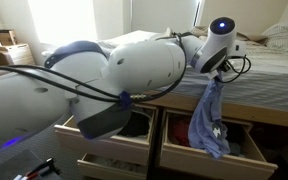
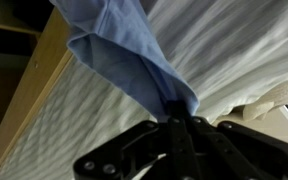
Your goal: Move the blue shirt from the left drawer to the one on the right
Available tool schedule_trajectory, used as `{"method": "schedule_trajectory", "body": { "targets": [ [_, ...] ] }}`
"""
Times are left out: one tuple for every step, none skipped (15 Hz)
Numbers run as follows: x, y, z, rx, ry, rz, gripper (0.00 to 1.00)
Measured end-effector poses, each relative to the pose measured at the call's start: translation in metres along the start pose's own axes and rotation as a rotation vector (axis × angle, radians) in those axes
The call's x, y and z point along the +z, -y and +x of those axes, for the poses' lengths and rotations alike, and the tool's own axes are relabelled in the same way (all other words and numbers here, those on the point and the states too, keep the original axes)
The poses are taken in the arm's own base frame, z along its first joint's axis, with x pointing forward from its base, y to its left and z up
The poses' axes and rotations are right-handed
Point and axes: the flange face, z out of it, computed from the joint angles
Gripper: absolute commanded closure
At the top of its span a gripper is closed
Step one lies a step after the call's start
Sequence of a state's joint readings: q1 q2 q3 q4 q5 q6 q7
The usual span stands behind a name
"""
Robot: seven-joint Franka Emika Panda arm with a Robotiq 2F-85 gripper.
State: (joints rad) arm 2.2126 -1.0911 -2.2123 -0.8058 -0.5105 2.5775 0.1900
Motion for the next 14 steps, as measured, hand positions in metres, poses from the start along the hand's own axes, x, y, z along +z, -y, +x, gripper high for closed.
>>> {"method": "schedule_trajectory", "body": {
  "targets": [
    [0.008, 0.0, -0.009, 0.023, 0.022, 0.013, 1.0],
    [0.015, 0.0, -0.017, 0.043, 0.042, 0.024, 1.0],
    [0.02, 0.001, -0.023, 0.058, 0.06, 0.034, 1.0],
    [0.025, 0.001, -0.03, 0.068, 0.085, 0.039, 1.0],
    [0.03, 0.002, -0.037, 0.071, 0.123, 0.039, 1.0],
    [0.036, 0.003, -0.045, 0.072, 0.172, 0.036, 1.0],
    [0.042, 0.006, -0.055, 0.072, 0.232, 0.032, 1.0],
    [0.048, 0.009, -0.066, 0.068, 0.294, 0.026, 1.0],
    [0.055, 0.012, -0.078, 0.065, 0.354, 0.02, 1.0],
    [0.064, 0.014, -0.095, 0.064, 0.41, 0.015, 1.0],
    [0.071, 0.01, -0.113, 0.064, 0.464, 0.008, 1.0],
    [0.076, -0.001, -0.13, 0.065, 0.517, -0.006, 1.0],
    [0.078, -0.017, -0.146, 0.072, 0.566, -0.024, 1.0],
    [0.078, -0.038, -0.16, 0.084, 0.611, -0.041, 1.0]
  ]
}}
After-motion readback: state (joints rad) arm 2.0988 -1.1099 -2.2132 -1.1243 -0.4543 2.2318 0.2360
